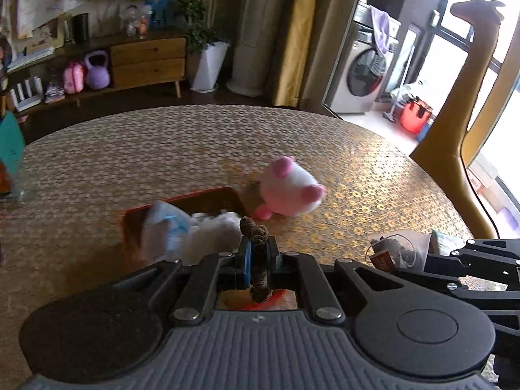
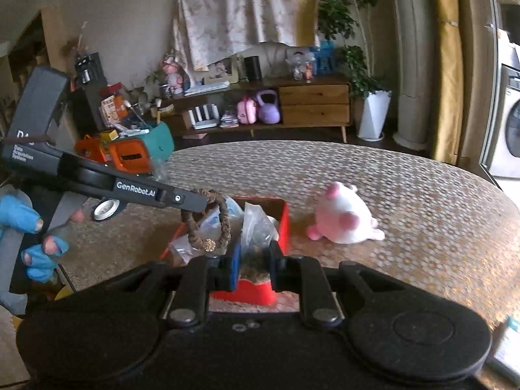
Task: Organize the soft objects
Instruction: 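Carry the hair tie and tea-bag sachet over the red tin with both tools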
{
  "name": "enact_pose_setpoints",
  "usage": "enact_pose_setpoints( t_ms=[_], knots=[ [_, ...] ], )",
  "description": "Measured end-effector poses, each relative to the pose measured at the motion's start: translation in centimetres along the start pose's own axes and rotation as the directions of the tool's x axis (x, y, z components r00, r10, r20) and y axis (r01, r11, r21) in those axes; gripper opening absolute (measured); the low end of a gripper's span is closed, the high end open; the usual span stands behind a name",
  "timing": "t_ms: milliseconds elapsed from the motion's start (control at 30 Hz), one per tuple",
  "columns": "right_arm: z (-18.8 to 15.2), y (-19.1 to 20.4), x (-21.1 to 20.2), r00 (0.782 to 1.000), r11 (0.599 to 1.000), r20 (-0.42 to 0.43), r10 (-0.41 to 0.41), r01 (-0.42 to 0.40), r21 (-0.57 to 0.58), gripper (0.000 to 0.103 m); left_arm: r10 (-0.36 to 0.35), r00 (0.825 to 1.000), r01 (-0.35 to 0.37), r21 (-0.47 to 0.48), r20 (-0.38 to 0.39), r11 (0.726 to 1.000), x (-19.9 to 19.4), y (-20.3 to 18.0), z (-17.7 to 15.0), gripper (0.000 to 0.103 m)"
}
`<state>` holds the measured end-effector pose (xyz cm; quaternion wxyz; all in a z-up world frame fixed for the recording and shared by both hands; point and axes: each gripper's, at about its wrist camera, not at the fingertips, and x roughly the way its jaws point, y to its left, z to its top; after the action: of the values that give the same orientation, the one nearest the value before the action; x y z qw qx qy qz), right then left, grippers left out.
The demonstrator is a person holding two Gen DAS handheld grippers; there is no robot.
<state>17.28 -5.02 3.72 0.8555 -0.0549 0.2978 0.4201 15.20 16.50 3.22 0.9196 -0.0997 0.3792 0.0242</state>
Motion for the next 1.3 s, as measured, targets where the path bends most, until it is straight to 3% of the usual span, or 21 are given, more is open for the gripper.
enact_pose_setpoints(
  t_ms=[567, 900, 1300],
  knots=[
    [-0.4, 4.2, 9.4, 0.994, 0.998, -0.095, 0.048, -0.051, -0.031, 0.016, 0.096, 0.992, -0.097, -0.016, -0.080, 0.995, 3.2, 6.3, -2.7, 0.008],
    [-1.5, 4.7, 14.3, 0.984, 0.998, -0.167, 0.056, -0.059, -0.012, 0.017, 0.107, 0.982, -0.109, -0.004, -0.154, 0.994, 7.2, 7.2, -4.2, 0.008],
    [-2.4, 4.1, 16.7, 0.979, 0.999, -0.198, 0.050, -0.052, -0.003, 0.020, 0.085, 0.979, -0.090, -0.017, -0.186, 0.996, 10.6, 7.7, -5.1, 0.008]
  ],
)
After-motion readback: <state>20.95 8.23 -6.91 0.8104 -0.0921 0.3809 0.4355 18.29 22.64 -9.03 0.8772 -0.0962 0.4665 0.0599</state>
